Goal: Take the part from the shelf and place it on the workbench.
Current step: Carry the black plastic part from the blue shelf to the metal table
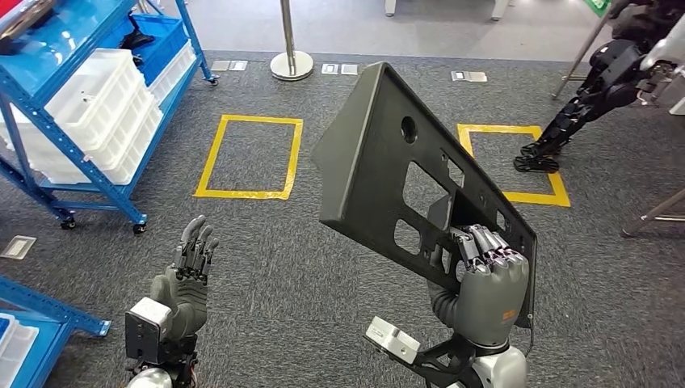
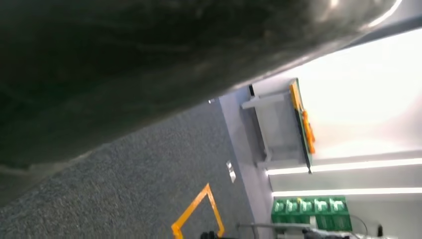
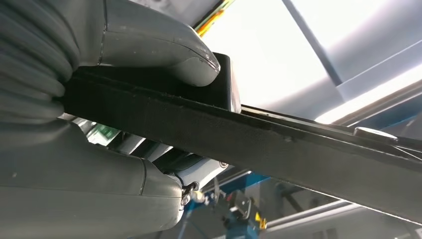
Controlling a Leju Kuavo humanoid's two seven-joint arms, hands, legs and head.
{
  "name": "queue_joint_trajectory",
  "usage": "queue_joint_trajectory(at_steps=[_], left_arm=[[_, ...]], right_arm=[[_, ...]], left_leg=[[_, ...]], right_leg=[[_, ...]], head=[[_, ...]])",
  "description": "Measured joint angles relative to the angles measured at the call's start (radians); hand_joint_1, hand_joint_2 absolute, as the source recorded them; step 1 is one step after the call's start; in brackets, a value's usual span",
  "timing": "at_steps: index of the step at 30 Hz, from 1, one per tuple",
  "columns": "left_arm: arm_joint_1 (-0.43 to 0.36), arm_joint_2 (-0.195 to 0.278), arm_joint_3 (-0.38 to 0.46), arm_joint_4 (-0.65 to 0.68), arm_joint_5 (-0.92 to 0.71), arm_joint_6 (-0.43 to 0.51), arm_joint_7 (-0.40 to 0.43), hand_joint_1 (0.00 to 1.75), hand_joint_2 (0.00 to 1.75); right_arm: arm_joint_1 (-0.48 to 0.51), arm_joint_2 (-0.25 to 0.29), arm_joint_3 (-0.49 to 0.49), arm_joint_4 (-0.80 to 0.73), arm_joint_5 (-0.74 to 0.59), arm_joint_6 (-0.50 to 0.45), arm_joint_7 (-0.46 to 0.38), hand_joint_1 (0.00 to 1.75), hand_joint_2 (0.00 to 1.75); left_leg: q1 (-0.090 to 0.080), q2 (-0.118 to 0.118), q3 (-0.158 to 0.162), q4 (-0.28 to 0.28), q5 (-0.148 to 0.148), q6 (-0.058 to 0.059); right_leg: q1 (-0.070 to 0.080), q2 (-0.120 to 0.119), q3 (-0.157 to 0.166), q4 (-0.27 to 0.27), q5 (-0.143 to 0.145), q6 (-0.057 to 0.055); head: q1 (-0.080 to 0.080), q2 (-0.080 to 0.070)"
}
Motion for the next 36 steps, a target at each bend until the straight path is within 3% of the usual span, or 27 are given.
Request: queue_joint_trajectory(at_steps=[1,3,5,7,9,11,12,13,14,16,18,21,23,25,26,27,28,30,32,34,36], left_arm=[[-0.003,0.000,0.004,0.002,0.000,-0.002,0.000,0.00,0.00],[-0.010,0.001,0.014,0.006,0.000,-0.006,0.000,0.00,0.00],[-0.022,0.001,0.021,0.010,0.000,-0.009,0.004,0.00,0.00],[-0.037,0.001,0.026,0.014,0.000,-0.013,0.010,0.00,0.00],[-0.045,0.001,0.033,0.019,0.000,-0.018,0.015,0.00,0.00],[-0.047,0.001,0.040,0.025,0.001,-0.023,0.017,0.00,0.00],[-0.048,0.001,0.043,0.028,0.000,-0.025,0.018,0.00,0.00],[-0.050,0.001,0.045,0.030,0.000,-0.025,0.018,0.00,0.00],[-0.051,0.001,0.047,0.032,0.000,-0.025,0.018,0.00,0.00],[-0.054,-0.001,0.051,0.033,0.000,-0.025,0.018,0.00,0.00],[-0.055,-0.003,0.054,0.033,0.000,-0.025,0.018,0.00,0.00],[-0.055,-0.006,0.056,0.032,0.000,-0.025,0.018,0.00,0.00],[-0.054,-0.007,0.056,0.031,-0.001,-0.025,0.018,0.00,0.00],[-0.049,-0.006,0.057,0.031,-0.001,-0.025,0.018,0.00,0.00],[-0.046,-0.006,0.058,0.031,-0.001,-0.027,0.018,0.00,0.00],[-0.044,-0.006,0.059,0.031,-0.002,-0.029,0.018,0.00,0.00],[-0.043,-0.006,0.059,0.031,-0.004,-0.033,0.019,0.00,0.00],[-0.033,-0.007,0.048,0.024,-0.023,-0.038,0.019,0.00,0.00],[-0.009,-0.011,0.020,0.006,-0.056,-0.029,0.017,0.00,0.00],[0.014,-0.015,-0.008,-0.011,-0.079,-0.015,0.015,0.00,0.00],[0.028,-0.019,-0.039,-0.024,-0.089,0.004,0.020,0.00,0.00]], right_arm=[[-0.008,0.000,0.001,0.005,-0.002,0.000,0.004,1.75,1.75],[-0.027,0.000,0.003,0.015,-0.009,0.000,0.013,1.75,1.75],[-0.045,-0.001,0.003,0.025,-0.014,0.001,0.021,1.75,1.75],[-0.063,-0.003,0.004,0.034,-0.020,0.002,0.027,1.75,1.75],[-0.082,-0.005,0.004,0.043,-0.026,0.003,0.031,1.75,1.75],[-0.092,-0.008,0.004,0.054,-0.029,0.004,0.035,1.75,1.75],[-0.094,-0.010,0.004,0.058,-0.030,0.004,0.036,1.75,1.75],[-0.096,-0.012,0.004,0.063,-0.030,0.005,0.037,1.75,1.75],[-0.098,-0.013,0.004,0.066,-0.030,0.005,0.037,1.75,1.75],[-0.104,-0.014,0.005,0.070,-0.027,0.005,0.037,1.75,1.75],[-0.108,-0.015,0.008,0.072,-0.025,0.005,0.037,1.75,1.75],[-0.107,-0.016,0.011,0.073,-0.023,0.005,0.037,1.75,1.75],[-0.105,-0.017,0.014,0.073,-0.020,0.004,0.037,1.75,1.75],[-0.103,-0.017,0.018,0.074,-0.016,0.003,0.037,1.75,1.75],[-0.100,-0.017,0.019,0.074,-0.013,0.003,0.038,1.75,1.75],[-0.096,-0.017,0.020,0.074,-0.008,0.002,0.039,1.75,1.75],[-0.089,-0.018,0.020,0.073,-0.001,0.002,0.041,1.75,1.75],[-0.044,-0.022,0.016,0.045,0.018,0.001,0.042,1.75,1.75],[0.033,-0.028,0.006,-0.015,0.032,0.000,0.035,1.75,1.75],[0.092,-0.033,-0.005,-0.065,0.030,0.000,0.022,1.75,1.75],[0.142,-0.038,-0.019,-0.110,0.014,-0.001,0.001,1.75,1.75]], left_leg=[[0.002,-0.016,0.023,-0.055,0.024,0.001],[0.001,-0.032,0.039,-0.098,0.034,0.004],[-0.005,-0.014,0.038,-0.102,0.040,0.015],[-0.005,0.003,0.039,-0.108,0.046,0.030],[-0.006,0.026,0.040,-0.111,0.047,0.039],[-0.008,0.052,0.038,-0.111,0.046,0.042],[-0.008,0.064,0.038,-0.111,0.046,0.042],[-0.008,0.076,0.038,-0.111,0.045,0.041],[-0.008,0.086,0.038,-0.111,0.044,0.040],[-0.012,0.106,0.041,-0.110,0.041,0.034],[-0.017,0.124,0.045,-0.110,0.036,0.024],[-0.015,0.145,0.053,-0.108,0.027,0.008],[-0.008,0.108,0.037,-0.057,-0.010,-0.001],[-0.005,0.052,-0.021,0.070,-0.078,-0.005],[-0.005,0.038,-0.055,0.137,-0.105,-0.007],[-0.005,0.032,-0.081,0.180,-0.115,-0.007],[-0.005,0.030,-0.089,0.188,-0.106,-0.007],[-0.001,0.016,-0.046,0.089,-0.037,-0.004],[0.007,-0.036,0.016,-0.042,0.020,-0.004],[0.010,-0.066,0.038,-0.093,0.030,-0.004],[0.001,-0.048,0.038,-0.094,0.030,0.006]], right_leg=[[0.002,0.011,-0.002,0.002,-0.001,0.002],[0.002,0.029,-0.011,0.004,0.001,0.011],[-0.002,0.038,-0.021,0.003,0.004,0.023],[-0.001,-0.002,-0.045,0.038,-0.011,0.028],[0.002,-0.056,-0.104,0.150,-0.059,0.023],[0.000,-0.072,-0.172,0.279,-0.102,0.023],[-0.001,-0.074,-0.185,0.303,-0.106,0.028],[-0.002,-0.077,-0.177,0.285,-0.095,0.036],[-0.002,-0.087,-0.146,0.227,-0.072,0.045],[0.000,-0.131,-0.062,0.077,-0.027,0.054],[0.006,-0.157,-0.022,0.006,-0.003,0.043],[0.007,-0.123,-0.024,0.003,0.006,0.021],[-0.001,-0.099,-0.021,0.000,0.009,0.008],[-0.004,-0.076,-0.019,-0.001,0.010,-0.002],[-0.003,-0.064,-0.018,-0.001,0.009,-0.004],[-0.003,-0.050,-0.018,0.000,0.009,-0.005],[-0.002,-0.035,-0.016,0.000,0.009,-0.004],[-0.003,-0.010,-0.010,0.001,0.006,-0.002],[0.000,0.008,-0.007,0.006,0.000,0.005],[0.003,0.021,-0.013,0.010,-0.003,0.013],[-0.004,0.037,-0.020,0.007,-0.001,0.022]], head=[[0.000,0.000],[0.001,0.000],[0.001,0.000],[0.002,0.000],[0.004,0.000],[0.005,0.000],[0.005,0.000],[0.005,0.000],[0.005,0.000],[0.005,0.000],[0.004,0.000],[0.003,0.000],[0.000,0.000],[-0.004,0.000],[-0.006,0.000],[-0.006,0.000],[-0.006,0.000],[-0.006,0.000],[-0.006,0.000],[-0.004,0.000],[-0.005,0.000]])
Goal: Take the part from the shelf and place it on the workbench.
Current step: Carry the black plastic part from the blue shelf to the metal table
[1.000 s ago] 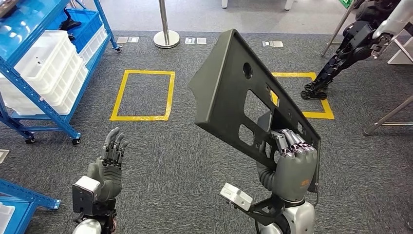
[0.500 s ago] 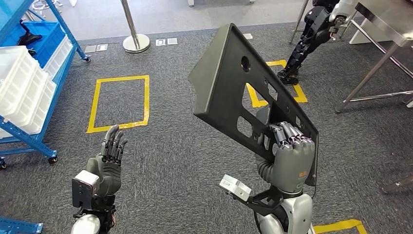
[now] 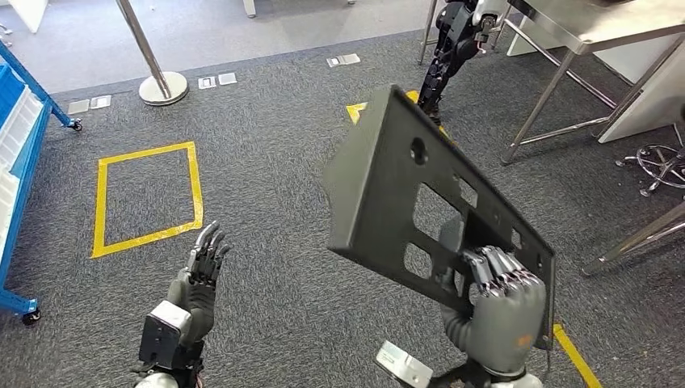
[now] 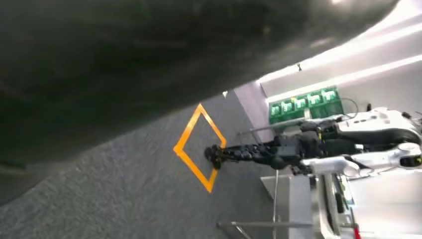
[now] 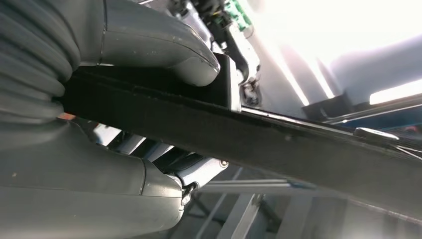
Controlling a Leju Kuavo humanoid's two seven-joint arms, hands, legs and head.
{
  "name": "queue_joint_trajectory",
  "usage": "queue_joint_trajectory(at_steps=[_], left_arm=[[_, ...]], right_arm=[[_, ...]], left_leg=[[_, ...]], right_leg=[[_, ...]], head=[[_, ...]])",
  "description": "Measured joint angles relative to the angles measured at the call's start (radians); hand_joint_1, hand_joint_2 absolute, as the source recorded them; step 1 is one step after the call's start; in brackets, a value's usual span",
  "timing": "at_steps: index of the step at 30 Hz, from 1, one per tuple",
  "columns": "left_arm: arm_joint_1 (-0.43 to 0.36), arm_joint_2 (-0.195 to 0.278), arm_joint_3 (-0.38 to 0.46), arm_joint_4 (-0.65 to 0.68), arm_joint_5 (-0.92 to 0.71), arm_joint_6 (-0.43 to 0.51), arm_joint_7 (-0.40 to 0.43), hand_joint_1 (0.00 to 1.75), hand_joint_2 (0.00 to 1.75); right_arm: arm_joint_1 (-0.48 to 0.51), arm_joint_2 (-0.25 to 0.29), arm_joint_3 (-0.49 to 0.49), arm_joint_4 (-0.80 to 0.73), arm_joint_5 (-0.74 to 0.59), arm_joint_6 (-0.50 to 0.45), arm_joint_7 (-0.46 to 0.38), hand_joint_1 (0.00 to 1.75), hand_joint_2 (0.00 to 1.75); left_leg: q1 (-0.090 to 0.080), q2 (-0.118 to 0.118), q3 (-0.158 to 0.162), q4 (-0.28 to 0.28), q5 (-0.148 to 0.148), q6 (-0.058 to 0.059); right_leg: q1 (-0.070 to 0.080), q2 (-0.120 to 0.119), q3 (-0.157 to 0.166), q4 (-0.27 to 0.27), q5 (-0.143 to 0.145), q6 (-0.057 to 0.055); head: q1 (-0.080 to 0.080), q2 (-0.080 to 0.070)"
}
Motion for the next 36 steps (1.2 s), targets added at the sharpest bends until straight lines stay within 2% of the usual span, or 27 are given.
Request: queue_joint_trajectory(at_steps=[1,2,3,5,7,8,9,10,12,13,14,16,17,19,21,22,23,24,25,26,27,28,30,32,34,36], left_arm=[[0.005,-0.002,-0.019,-0.007,-0.002,0.012,0.005,0.00,0.00],[0.008,-0.003,-0.036,-0.014,-0.001,0.024,0.010,0.00,0.00],[0.009,-0.004,-0.051,-0.018,0.002,0.033,0.014,0.00,0.00],[0.013,-0.004,-0.072,-0.022,0.010,0.045,0.021,0.00,0.00],[0.019,-0.002,-0.084,-0.023,0.018,0.050,0.022,0.00,0.00],[0.022,-0.001,-0.089,-0.023,0.022,0.053,0.022,0.00,0.00],[0.024,0.000,-0.094,-0.023,0.024,0.055,0.022,0.00,0.00],[0.025,0.001,-0.099,-0.023,0.026,0.056,0.022,0.00,0.00],[0.026,0.004,-0.109,-0.025,0.031,0.058,0.022,0.00,0.00],[0.027,0.005,-0.113,-0.026,0.034,0.059,0.022,0.00,0.00],[0.027,0.007,-0.117,-0.028,0.036,0.060,0.023,0.00,0.00],[0.027,0.009,-0.124,-0.030,0.038,0.060,0.025,0.00,0.00],[0.026,0.010,-0.128,-0.031,0.039,0.060,0.026,0.00,0.00],[0.026,0.012,-0.133,-0.032,0.041,0.061,0.028,0.00,0.00],[0.028,0.017,-0.136,-0.033,0.044,0.063,0.030,0.00,0.00],[0.028,0.021,-0.136,-0.033,0.045,0.063,0.031,0.00,0.00],[0.029,0.024,-0.137,-0.032,0.046,0.064,0.032,0.00,0.00],[0.029,0.026,-0.137,-0.032,0.047,0.064,0.033,0.00,0.00],[0.028,0.028,-0.138,-0.032,0.049,0.064,0.034,0.00,0.00],[0.028,0.029,-0.138,-0.032,0.051,0.064,0.035,0.00,0.00],[0.027,0.030,-0.139,-0.032,0.053,0.064,0.036,0.00,0.00],[0.027,0.031,-0.139,-0.032,0.054,0.065,0.037,0.00,0.00],[0.026,0.032,-0.140,-0.032,0.056,0.066,0.038,0.00,0.00],[0.024,0.032,-0.140,-0.031,0.059,0.072,0.039,0.00,0.00],[0.021,0.032,-0.137,-0.029,0.068,0.079,0.039,0.00,0.00],[0.021,0.032,-0.125,-0.023,0.077,0.083,0.034,0.00,0.00]], right_arm=[[0.030,-0.002,-0.010,-0.026,-0.013,0.000,-0.015,1.75,1.75],[0.055,-0.003,-0.020,-0.048,-0.025,0.000,-0.031,1.75,1.75],[0.073,-0.003,-0.030,-0.065,-0.037,0.000,-0.046,1.75,1.75],[0.094,-0.004,-0.045,-0.087,-0.054,0.000,-0.067,1.75,1.75],[0.112,-0.004,-0.057,-0.099,-0.066,0.000,-0.082,1.75,1.75],[0.121,-0.004,-0.064,-0.102,-0.072,0.000,-0.089,1.75,1.75],[0.127,-0.004,-0.071,-0.106,-0.077,0.000,-0.095,1.75,1.75],[0.132,-0.004,-0.077,-0.109,-0.082,0.000,-0.100,1.75,1.75],[0.138,-0.004,-0.087,-0.117,-0.089,0.000,-0.110,1.75,1.75],[0.140,-0.003,-0.092,-0.120,-0.092,0.000,-0.114,1.75,1.75],[0.142,-0.003,-0.096,-0.121,-0.094,0.000,-0.118,1.75,1.75],[0.149,-0.002,-0.104,-0.124,-0.095,0.000,-0.122,1.75,1.75],[0.153,-0.001,-0.108,-0.125,-0.096,0.000,-0.123,1.75,1.75],[0.158,0.002,-0.112,-0.129,-0.098,0.000,-0.124,1.75,1.75],[0.160,0.004,-0.115,-0.131,-0.099,0.000,-0.126,1.75,1.75],[0.161,0.005,-0.116,-0.131,-0.099,0.000,-0.126,1.75,1.75],[0.162,0.006,-0.118,-0.131,-0.099,0.000,-0.127,1.75,1.75],[0.163,0.006,-0.119,-0.131,-0.099,0.000,-0.127,1.75,1.75],[0.164,0.006,-0.120,-0.131,-0.099,0.000,-0.127,1.75,1.75],[0.164,0.007,-0.121,-0.131,-0.097,0.000,-0.127,1.75,1.75],[0.164,0.007,-0.121,-0.131,-0.096,0.000,-0.127,1.75,1.75],[0.164,0.007,-0.122,-0.131,-0.093,0.000,-0.127,1.75,1.75],[0.164,0.007,-0.122,-0.131,-0.087,0.000,-0.127,1.75,1.75],[0.163,0.007,-0.122,-0.130,-0.080,0.000,-0.123,1.75,1.75],[0.152,0.007,-0.117,-0.126,-0.070,0.000,-0.110,1.75,1.75],[0.121,0.005,-0.105,-0.109,-0.060,0.000,-0.089,1.75,1.75]], left_leg=[[-0.003,0.013,0.002,-0.003,0.002,0.008],[-0.005,0.024,0.004,-0.006,0.004,0.015],[-0.005,0.037,0.006,-0.010,0.005,0.023],[-0.008,0.065,0.009,-0.012,0.004,0.033],[-0.010,0.096,0.008,-0.012,0.002,0.037],[-0.010,0.110,0.007,-0.012,0.001,0.038],[-0.010,0.122,0.007,-0.012,0.000,0.037],[-0.010,0.133,0.008,-0.012,-0.001,0.036],[-0.014,0.151,0.012,-0.012,-0.004,0.030],[-0.017,0.158,0.016,-0.012,-0.007,0.024],[-0.020,0.166,0.021,-0.012,-0.011,0.018],[-0.020,0.184,0.032,-0.016,-0.016,0.006],[-0.017,0.184,0.036,-0.013,-0.021,0.000],[-0.011,0.151,0.024,0.035,-0.058,-0.010],[-0.008,0.101,-0.031,0.158,-0.124,-0.014],[-0.008,0.088,-0.063,0.221,-0.149,-0.015],[-0.008,0.082,-0.086,0.259,-0.157,-0.015],[-0.007,0.079,-0.092,0.261,-0.144,-0.014],[-0.007,0.076,-0.080,0.226,-0.112,-0.012],[-0.007,0.067,-0.054,0.163,-0.071,-0.010],[-0.005,0.048,-0.025,0.095,-0.038,-0.007],[-0.004,0.031,-0.002,0.040,-0.015,-0.005],[-0.007,0.015,0.016,-0.007,-0.005,0.001],[-0.010,0.032,0.016,-0.014,0.000,0.012],[-0.008,0.052,0.019,-0.024,0.008,0.025],[-0.008,0.076,0.018,-0.029,0.011,0.033]], right_leg=[[-0.003,0.003,-0.005,0.000,0.000,0.005],[-0.003,-0.009,-0.012,0.009,-0.004,0.009],[-0.001,-0.032,-0.027,0.034,-0.017,0.009],[0.004,-0.087,-0.084,0.147,-0.067,0.002],[0.004,-0.107,-0.149,0.275,-0.115,0.000],[0.003,-0.110,-0.160,0.300,-0.121,0.004],[0.002,-0.114,-0.147,0.280,-0.111,0.012],[0.001,-0.122,-0.113,0.220,-0.090,0.021],[0.001,-0.168,-0.024,0.070,-0.049,0.031],[0.003,-0.185,0.005,0.023,-0.036,0.028],[0.005,-0.194,0.017,0.003,-0.029,0.021],[0.009,-0.175,0.015,0.002,-0.024,0.006],[0.006,-0.164,0.018,0.000,-0.022,-0.001],[-0.002,-0.141,0.028,-0.005,-0.017,-0.014],[-0.004,-0.118,0.031,-0.005,-0.016,-0.022],[-0.003,-0.106,0.031,-0.005,-0.016,-0.024],[-0.001,-0.092,0.032,-0.005,-0.016,-0.024],[0.000,-0.078,0.033,-0.004,-0.017,-0.024],[0.001,-0.065,0.035,-0.004,-0.017,-0.024],[0.000,-0.052,0.038,-0.003,-0.017,-0.024],[0.002,-0.039,0.039,-0.002,-0.018,-0.023],[0.004,-0.028,0.037,-0.001,-0.019,-0.021],[0.003,-0.010,0.030,-0.001,-0.019,-0.011],[-0.001,-0.001,0.020,-0.002,-0.016,0.000],[0.001,-0.039,-0.005,0.036,-0.035,0.003],[0.005,-0.092,-0.063,0.146,-0.083,-0.002]], head=[[0.000,0.000],[0.000,0.000],[0.002,0.000],[0.003,0.000],[0.004,0.000],[0.004,0.000],[0.004,0.000],[0.004,0.000],[0.005,0.000],[0.004,0.000],[0.003,0.000],[0.001,0.000],[0.001,0.000],[-0.002,0.000],[-0.006,0.000],[-0.007,0.000],[-0.007,0.000],[-0.007,0.000],[-0.007,0.000],[-0.007,0.000],[-0.007,0.000],[-0.006,0.000],[-0.006,0.000],[-0.006,0.000],[-0.003,0.000],[0.002,0.000]])
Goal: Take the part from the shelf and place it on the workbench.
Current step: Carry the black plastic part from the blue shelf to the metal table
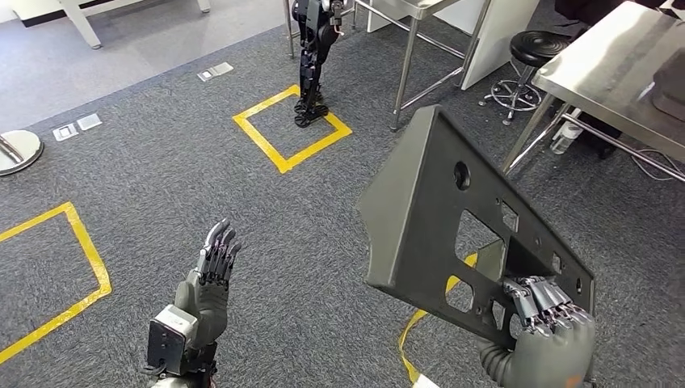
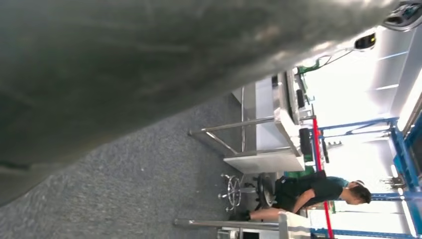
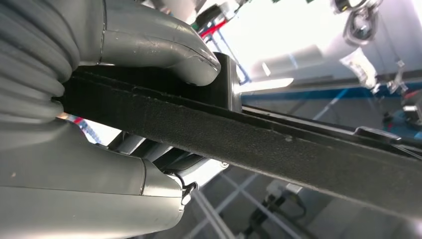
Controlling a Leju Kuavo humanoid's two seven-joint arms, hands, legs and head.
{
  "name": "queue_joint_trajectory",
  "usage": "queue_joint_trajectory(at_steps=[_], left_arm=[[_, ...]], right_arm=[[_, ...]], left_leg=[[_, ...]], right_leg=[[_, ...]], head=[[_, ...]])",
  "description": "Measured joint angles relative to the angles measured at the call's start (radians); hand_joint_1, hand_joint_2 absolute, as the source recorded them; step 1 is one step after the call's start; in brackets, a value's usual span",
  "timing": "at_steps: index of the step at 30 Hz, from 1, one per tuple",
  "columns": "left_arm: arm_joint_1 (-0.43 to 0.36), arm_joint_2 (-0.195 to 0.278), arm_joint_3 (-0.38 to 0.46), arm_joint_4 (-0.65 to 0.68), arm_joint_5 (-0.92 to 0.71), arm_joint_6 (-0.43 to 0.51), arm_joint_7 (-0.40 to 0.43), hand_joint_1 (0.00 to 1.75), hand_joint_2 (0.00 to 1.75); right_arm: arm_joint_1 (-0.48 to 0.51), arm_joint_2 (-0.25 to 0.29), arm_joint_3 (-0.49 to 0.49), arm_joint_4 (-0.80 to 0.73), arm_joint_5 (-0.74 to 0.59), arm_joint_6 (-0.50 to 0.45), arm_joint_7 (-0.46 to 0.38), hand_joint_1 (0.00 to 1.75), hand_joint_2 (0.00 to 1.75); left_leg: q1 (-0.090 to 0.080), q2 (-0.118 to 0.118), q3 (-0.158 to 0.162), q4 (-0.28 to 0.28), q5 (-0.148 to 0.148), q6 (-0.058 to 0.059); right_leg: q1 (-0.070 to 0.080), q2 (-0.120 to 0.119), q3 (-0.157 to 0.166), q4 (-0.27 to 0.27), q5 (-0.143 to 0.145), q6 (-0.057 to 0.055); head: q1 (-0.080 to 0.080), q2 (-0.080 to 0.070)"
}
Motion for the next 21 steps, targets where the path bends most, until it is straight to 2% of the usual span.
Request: queue_joint_trajectory(at_steps=[2,3,4,5,6,7,8,9,11,12,13,14,16,17,18,19,20,21], left_arm=[[0.000,0.000,0.023,0.009,0.006,-0.002,-0.007,0.00,0.00],[-0.001,0.000,0.038,0.014,0.008,-0.005,-0.011,0.00,0.00],[-0.004,0.000,0.056,0.019,0.010,-0.010,-0.014,0.00,0.00],[-0.008,0.000,0.077,0.024,0.011,-0.016,-0.017,0.00,0.00],[-0.013,-0.001,0.099,0.029,0.012,-0.022,-0.020,0.00,0.00],[-0.018,-0.001,0.121,0.033,0.012,-0.028,-0.023,0.00,0.00],[-0.022,-0.001,0.140,0.035,0.013,-0.033,-0.025,0.00,0.00],[-0.025,-0.001,0.154,0.037,0.013,-0.037,-0.026,0.00,0.00],[-0.029,-0.003,0.173,0.041,0.013,-0.040,-0.029,0.00,0.00],[-0.031,-0.005,0.182,0.042,0.013,-0.040,-0.029,0.00,0.00],[-0.033,-0.006,0.192,0.044,0.013,-0.041,-0.029,0.00,0.00],[-0.036,-0.008,0.204,0.046,0.013,-0.042,-0.030,0.00,0.00],[-0.045,-0.009,0.231,0.055,0.012,-0.050,-0.030,0.00,0.00],[-0.050,-0.009,0.243,0.062,0.012,-0.056,-0.030,0.00,0.00],[-0.055,-0.009,0.253,0.068,0.010,-0.062,-0.030,0.00,0.00],[-0.059,-0.009,0.260,0.073,0.008,-0.068,-0.030,0.00,0.00],[-0.062,-0.009,0.265,0.076,0.006,-0.072,-0.030,0.00,0.00],[-0.065,-0.009,0.268,0.078,0.004,-0.075,-0.031,0.00,0.00]], right_arm=[[-0.040,-0.004,0.020,0.030,0.006,0.000,0.023,1.75,1.75],[-0.063,-0.006,0.031,0.049,0.007,0.000,0.034,1.75,1.75],[-0.091,-0.008,0.044,0.072,0.006,0.001,0.045,1.75,1.75],[-0.125,-0.009,0.059,0.098,0.002,0.002,0.055,1.75,1.75],[-0.160,-0.010,0.074,0.123,-0.001,0.002,0.064,1.75,1.75],[-0.192,-0.010,0.088,0.148,-0.003,0.003,0.071,1.75,1.75],[-0.219,-0.009,0.099,0.168,-0.005,0.003,0.076,1.75,1.75],[-0.238,-0.009,0.108,0.184,-0.005,0.003,0.078,1.75,1.75],[-0.262,-0.009,0.121,0.207,-0.006,0.003,0.080,1.75,1.75],[-0.272,-0.009,0.127,0.216,-0.010,0.005,0.081,1.75,1.75],[-0.286,-0.009,0.134,0.226,-0.016,0.009,0.082,1.75,1.75],[-0.307,-0.008,0.141,0.239,-0.023,0.015,0.084,1.75,1.75],[-0.355,-0.003,0.153,0.273,-0.035,0.032,0.088,1.75,1.75],[-0.375,-0.001,0.156,0.290,-0.038,0.040,0.091,1.75,1.75],[-0.390,0.000,0.159,0.303,-0.039,0.044,0.093,1.75,1.75],[-0.400,0.000,0.161,0.313,-0.039,0.048,0.095,1.75,1.75],[-0.408,0.001,0.163,0.321,-0.039,0.050,0.096,1.75,1.75],[-0.414,0.001,0.165,0.327,-0.038,0.052,0.097,1.75,1.75]], left_leg=[[-0.001,0.027,-0.002,0.000,0.000,0.001],[-0.002,0.039,-0.003,0.000,-0.001,0.001],[-0.001,0.051,-0.003,0.000,-0.001,0.000],[-0.001,0.062,-0.003,0.000,-0.001,-0.001],[-0.001,0.072,-0.002,0.001,-0.002,-0.004],[-0.004,0.080,0.000,0.002,-0.003,-0.009],[-0.006,0.086,0.002,0.002,-0.003,-0.015],[-0.009,0.091,0.004,0.001,-0.004,-0.022],[-0.009,0.103,0.010,-0.001,-0.007,-0.034],[-0.006,0.099,0.010,0.003,-0.012,-0.040],[-0.003,0.085,0.005,0.020,-0.027,-0.045],[-0.001,0.064,-0.010,0.057,-0.051,-0.049],[0.001,0.019,-0.070,0.188,-0.116,-0.052],[0.001,0.008,-0.105,0.252,-0.139,-0.053],[0.001,0.004,-0.130,0.290,-0.144,-0.052],[0.001,0.003,-0.137,0.291,-0.129,-0.051],[0.002,0.001,-0.126,0.253,-0.096,-0.049],[0.003,-0.008,-0.100,0.188,-0.054,-0.047]], right_leg=[[-0.002,-0.017,-0.060,0.118,-0.040,0.002],[-0.004,-0.020,-0.069,0.136,-0.041,0.008],[-0.006,-0.023,-0.059,0.118,-0.029,0.018],[-0.008,-0.032,-0.023,0.052,-0.004,0.028],[-0.010,-0.051,0.020,-0.027,0.022,0.036],[-0.010,-0.072,0.055,-0.094,0.044,0.038],[-0.008,-0.088,0.081,-0.140,0.058,0.035],[-0.006,-0.097,0.086,-0.153,0.063,0.027],[-0.003,-0.083,0.082,-0.151,0.067,0.009],[-0.006,-0.074,0.082,-0.152,0.068,0.003],[-0.009,-0.063,0.085,-0.153,0.071,-0.005],[-0.012,-0.052,0.088,-0.155,0.073,-0.012],[-0.012,-0.028,0.088,-0.154,0.076,-0.021],[-0.010,-0.015,0.089,-0.154,0.076,-0.022],[-0.009,-0.002,0.090,-0.154,0.076,-0.023],[-0.008,0.010,0.091,-0.153,0.075,-0.023],[-0.007,0.022,0.093,-0.153,0.075,-0.023],[-0.008,0.033,0.094,-0.152,0.074,-0.022]], head=[[0.002,0.000],[0.003,0.000],[0.003,0.000],[0.003,0.000],[0.004,0.000],[0.004,0.000],[0.003,0.000],[0.002,0.000],[-0.001,0.000],[-0.002,0.000],[-0.003,0.000],[-0.005,0.000],[-0.008,0.000],[-0.008,0.000],[-0.009,0.000],[-0.008,0.000],[-0.009,0.000],[-0.008,0.000]])
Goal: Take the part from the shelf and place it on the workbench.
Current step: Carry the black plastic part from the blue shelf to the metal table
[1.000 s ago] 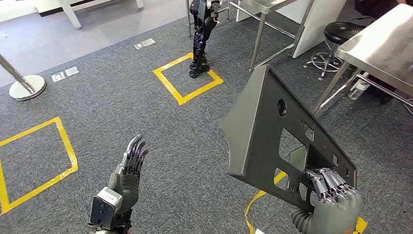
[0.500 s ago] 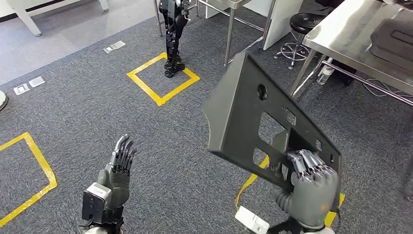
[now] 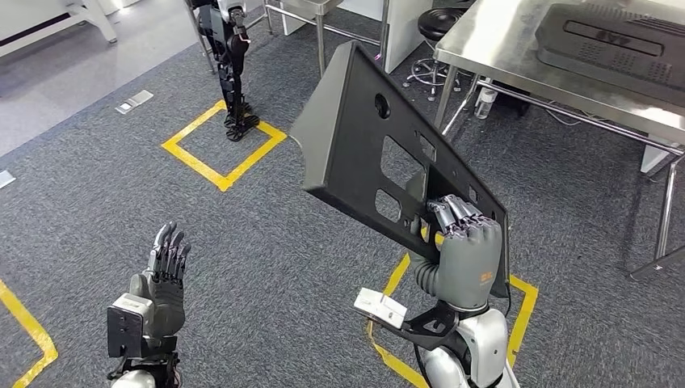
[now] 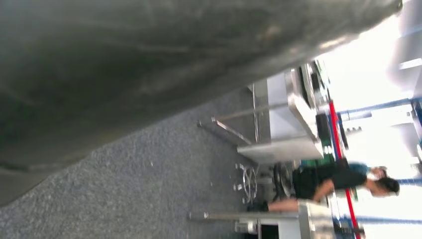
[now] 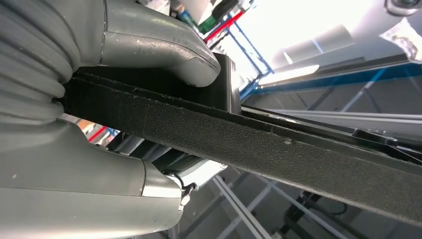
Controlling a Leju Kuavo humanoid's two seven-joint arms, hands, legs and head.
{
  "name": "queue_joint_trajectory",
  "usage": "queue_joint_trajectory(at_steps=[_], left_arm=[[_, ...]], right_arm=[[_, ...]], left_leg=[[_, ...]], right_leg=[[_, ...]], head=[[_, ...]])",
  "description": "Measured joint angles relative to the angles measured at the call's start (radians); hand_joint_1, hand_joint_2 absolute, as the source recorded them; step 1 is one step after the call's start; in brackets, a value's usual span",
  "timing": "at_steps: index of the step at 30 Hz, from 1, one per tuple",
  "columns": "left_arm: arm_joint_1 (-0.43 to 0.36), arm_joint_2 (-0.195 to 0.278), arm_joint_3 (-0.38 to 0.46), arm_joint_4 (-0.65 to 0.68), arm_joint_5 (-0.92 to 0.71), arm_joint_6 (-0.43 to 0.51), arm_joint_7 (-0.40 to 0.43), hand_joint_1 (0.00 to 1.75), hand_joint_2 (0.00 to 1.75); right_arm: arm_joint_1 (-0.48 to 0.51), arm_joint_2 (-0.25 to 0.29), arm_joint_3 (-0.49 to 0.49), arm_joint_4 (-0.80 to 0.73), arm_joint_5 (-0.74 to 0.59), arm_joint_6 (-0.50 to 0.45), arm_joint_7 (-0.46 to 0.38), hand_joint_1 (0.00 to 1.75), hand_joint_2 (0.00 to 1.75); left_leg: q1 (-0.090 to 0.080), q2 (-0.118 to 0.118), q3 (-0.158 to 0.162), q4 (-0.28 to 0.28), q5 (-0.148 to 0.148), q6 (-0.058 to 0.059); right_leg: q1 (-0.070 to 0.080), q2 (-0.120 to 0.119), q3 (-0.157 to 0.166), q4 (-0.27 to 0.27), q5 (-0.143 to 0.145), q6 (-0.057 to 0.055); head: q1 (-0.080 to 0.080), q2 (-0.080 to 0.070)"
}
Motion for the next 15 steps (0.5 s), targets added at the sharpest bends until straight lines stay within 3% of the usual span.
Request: queue_joint_trajectory(at_steps=[2,4,6,8,10,12,13,14,15], left_arm=[[-0.004,-0.001,0.006,0.002,-0.003,-0.003,-0.003,0.00,0.00],[-0.007,-0.002,0.011,0.005,-0.004,-0.005,-0.007,0.00,0.00],[-0.014,-0.005,0.015,0.008,-0.004,-0.007,-0.009,0.00,0.00],[-0.021,-0.011,0.017,0.010,-0.004,-0.012,-0.012,0.00,0.00],[-0.023,-0.015,0.019,0.013,-0.010,-0.017,-0.009,0.00,0.00],[-0.019,-0.018,0.015,0.017,-0.026,-0.022,0.004,0.00,0.00],[-0.015,-0.019,0.008,0.017,-0.035,-0.024,0.010,0.00,0.00],[-0.009,-0.022,0.000,0.017,-0.041,-0.024,0.013,0.00,0.00],[-0.004,-0.024,-0.010,0.016,-0.047,-0.021,0.010,0.00,0.00]], right_arm=[[-0.011,0.001,0.004,0.009,0.003,0.003,0.000,1.75,1.75],[-0.018,0.001,0.007,0.014,0.005,0.004,0.000,1.75,1.75],[-0.019,0.001,0.008,0.018,0.006,0.004,0.001,1.75,1.75],[-0.022,0.001,0.008,0.020,0.008,0.002,0.002,1.75,1.75],[-0.018,0.000,0.008,0.020,0.012,-0.002,0.004,1.75,1.75],[0.011,-0.005,0.005,0.010,0.022,-0.016,0.009,1.75,1.75],[0.036,-0.011,0.002,0.000,0.026,-0.026,0.011,1.75,1.75],[0.063,-0.017,-0.002,-0.012,0.028,-0.035,0.011,1.75,1.75],[0.087,-0.022,-0.007,-0.025,0.029,-0.042,0.010,1.75,1.75]], left_leg=[[0.006,-0.041,0.051,-0.125,0.059,0.002],[0.005,-0.064,0.067,-0.171,0.068,0.005],[0.002,-0.045,0.067,-0.177,0.071,0.016],[0.003,-0.027,0.070,-0.184,0.075,0.028],[0.001,-0.005,0.071,-0.187,0.075,0.036],[-0.001,0.018,0.071,-0.187,0.073,0.040],[-0.001,0.027,0.072,-0.187,0.072,0.041],[-0.001,0.036,0.073,-0.187,0.070,0.041],[-0.001,0.043,0.074,-0.187,0.069,0.040]], right_leg=[[0.003,0.021,-0.004,0.004,-0.002,0.004],[0.003,0.040,-0.014,0.004,0.000,0.014],[-0.002,0.047,-0.024,0.002,0.001,0.027],[0.001,0.010,-0.047,0.038,-0.017,0.031],[0.004,-0.037,-0.108,0.156,-0.068,0.024],[0.004,-0.049,-0.171,0.281,-0.110,0.025],[0.003,-0.051,-0.178,0.294,-0.110,0.031],[0.003,-0.055,-0.163,0.264,-0.094,0.041],[0.003,-0.065,-0.129,0.197,-0.069,0.050]], head=[[0.001,0.000],[0.001,0.000],[0.000,0.000],[0.004,0.000],[0.007,0.000],[0.008,0.000],[0.008,0.000],[0.009,0.000],[0.010,0.000]])
